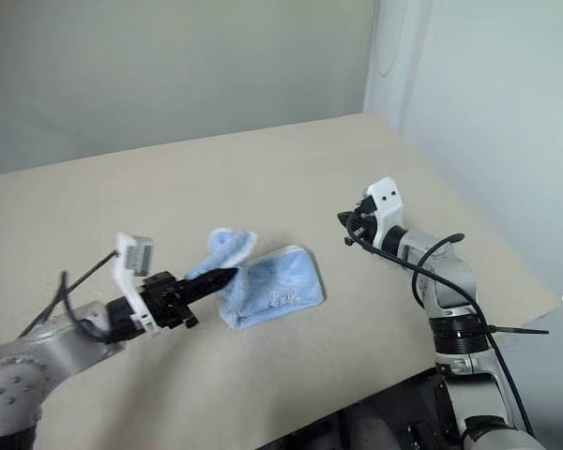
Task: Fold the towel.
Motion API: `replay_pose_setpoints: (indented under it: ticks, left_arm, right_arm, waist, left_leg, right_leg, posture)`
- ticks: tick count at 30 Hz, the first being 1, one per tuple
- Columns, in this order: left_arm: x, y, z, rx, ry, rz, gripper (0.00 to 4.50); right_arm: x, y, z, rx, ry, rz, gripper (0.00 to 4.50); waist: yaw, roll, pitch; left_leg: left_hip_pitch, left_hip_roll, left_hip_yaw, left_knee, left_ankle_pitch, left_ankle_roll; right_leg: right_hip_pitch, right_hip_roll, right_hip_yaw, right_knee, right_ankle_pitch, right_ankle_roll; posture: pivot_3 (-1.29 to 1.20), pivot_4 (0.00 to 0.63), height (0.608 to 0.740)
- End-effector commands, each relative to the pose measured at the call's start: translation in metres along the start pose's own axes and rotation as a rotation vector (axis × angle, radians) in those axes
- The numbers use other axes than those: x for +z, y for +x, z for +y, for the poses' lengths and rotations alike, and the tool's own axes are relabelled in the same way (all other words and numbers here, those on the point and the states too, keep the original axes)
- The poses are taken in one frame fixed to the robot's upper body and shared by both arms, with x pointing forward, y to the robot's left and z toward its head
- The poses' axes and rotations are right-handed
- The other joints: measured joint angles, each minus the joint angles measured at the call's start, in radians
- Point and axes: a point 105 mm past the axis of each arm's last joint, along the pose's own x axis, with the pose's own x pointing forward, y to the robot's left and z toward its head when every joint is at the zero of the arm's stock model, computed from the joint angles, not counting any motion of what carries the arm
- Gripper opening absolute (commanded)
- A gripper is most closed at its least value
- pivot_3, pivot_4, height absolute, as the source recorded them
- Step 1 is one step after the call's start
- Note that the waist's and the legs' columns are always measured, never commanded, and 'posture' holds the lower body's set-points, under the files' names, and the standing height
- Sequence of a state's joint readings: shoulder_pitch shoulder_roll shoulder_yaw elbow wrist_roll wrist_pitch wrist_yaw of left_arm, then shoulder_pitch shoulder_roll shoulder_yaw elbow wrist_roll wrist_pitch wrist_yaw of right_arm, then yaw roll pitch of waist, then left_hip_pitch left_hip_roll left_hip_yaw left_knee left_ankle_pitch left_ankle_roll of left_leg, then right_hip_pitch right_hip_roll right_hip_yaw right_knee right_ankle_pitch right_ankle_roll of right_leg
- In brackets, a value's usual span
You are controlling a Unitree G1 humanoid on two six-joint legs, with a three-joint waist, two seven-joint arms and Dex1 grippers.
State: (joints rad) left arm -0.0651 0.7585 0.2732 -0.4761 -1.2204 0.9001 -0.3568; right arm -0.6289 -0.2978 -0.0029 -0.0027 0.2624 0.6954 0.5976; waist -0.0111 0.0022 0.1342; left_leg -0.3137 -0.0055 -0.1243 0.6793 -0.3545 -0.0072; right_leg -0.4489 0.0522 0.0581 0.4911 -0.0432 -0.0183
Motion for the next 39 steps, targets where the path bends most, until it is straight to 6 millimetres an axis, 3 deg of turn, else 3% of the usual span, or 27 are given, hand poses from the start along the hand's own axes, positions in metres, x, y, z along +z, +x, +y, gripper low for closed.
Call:
replay_pose_setpoints:
  ticks: [1,5,13,16,22,23,27,34,35,39]
  left_arm:
    - [-0.006,0.013,0.012,0.019,0.098,0.057,0.02]
    - [-0.011,0.036,0.017,0.015,0.116,0.081,0.02]
    - [-0.009,0.076,-0.013,-0.085,0.095,0.067,0.02]
    - [-0.014,0.083,-0.021,-0.098,0.109,0.109,0.02]
    - [-0.027,0.084,-0.015,-0.065,0.114,0.188,0.02]
    - [-0.027,0.084,-0.016,-0.067,0.110,0.190,0.53]
    - [-0.025,0.082,-0.017,-0.082,0.076,0.169,1.72]
    - [-0.005,0.073,-0.032,-0.179,0.008,0.062,4.21]
    - [-0.002,0.072,-0.033,-0.188,0.000,0.048,4.46]
    - [0.004,0.065,-0.035,-0.207,-0.001,0.031,4.46]
  right_arm:
    - [0.012,-0.005,0.003,-0.013,-0.011,-0.050,0.00]
    - [0.007,-0.008,0.003,-0.033,-0.007,-0.043,0.00]
    - [0.000,-0.012,0.004,-0.057,0.000,-0.031,0.00]
    - [0.000,-0.012,0.005,-0.058,0.001,-0.030,0.00]
    - [0.000,-0.011,0.006,-0.055,-0.002,-0.030,0.00]
    - [0.000,-0.010,0.007,-0.053,-0.003,-0.029,0.00]
    - [-0.001,-0.009,0.009,-0.046,-0.006,-0.025,0.00]
    - [-0.001,-0.008,0.011,-0.036,-0.009,-0.023,0.00]
    - [0.000,-0.008,0.011,-0.036,-0.010,-0.023,0.00]
    - [0.000,-0.008,0.011,-0.034,-0.012,-0.022,0.00]
  waist:
    - [-0.003,0.000,0.000]
    - [0.000,0.001,0.000]
    - [0.009,0.001,0.000]
    - [0.008,0.001,0.000]
    - [0.007,0.001,0.000]
    - [0.007,0.001,0.000]
    - [0.008,0.001,0.000]
    - [0.009,0.001,0.000]
    - [0.009,0.001,0.000]
    - [0.009,0.001,0.000]
  left_leg:
    - [0.000,0.000,0.000,0.000,0.000,0.000]
    - [0.002,0.000,0.000,0.001,0.001,0.002]
    - [-0.002,-0.002,0.001,0.003,0.002,0.005]
    - [-0.001,-0.002,0.003,0.003,0.003,0.005]
    - [-0.001,-0.001,0.003,0.002,0.003,0.005]
    - [-0.001,-0.001,0.003,0.003,0.003,0.005]
    - [-0.001,-0.002,0.003,0.003,0.003,0.005]
    - [-0.001,-0.002,0.003,0.003,0.003,0.005]
    - [-0.001,-0.002,0.003,0.003,0.003,0.005]
    - [-0.001,-0.002,0.003,0.003,0.003,0.005]
  right_leg:
    - [0.000,0.000,0.000,0.000,0.000,0.000]
    - [-0.001,0.000,0.000,0.000,0.000,0.000]
    - [0.000,-0.002,0.001,-0.004,0.001,0.002]
    - [0.000,-0.002,0.001,-0.004,0.003,0.005]
    - [0.001,-0.002,0.001,-0.004,0.004,0.007]
    - [0.000,-0.002,0.001,-0.004,0.004,0.007]
    - [0.001,-0.002,0.001,-0.004,0.004,0.007]
    - [0.001,-0.002,0.001,-0.005,0.004,0.007]
    - [0.001,-0.002,0.001,-0.005,0.004,0.007]
    - [0.001,-0.003,0.001,-0.005,0.005,0.008]
  posture:
    - [0.00,0.150,0.740]
    - [0.00,0.150,0.740]
    - [0.00,0.150,0.740]
    - [0.00,0.150,0.740]
    - [0.00,0.150,0.740]
    - [0.00,0.150,0.740]
    - [0.00,0.150,0.740]
    - [0.00,0.150,0.740]
    - [0.00,0.150,0.740]
    - [0.00,0.150,0.740]
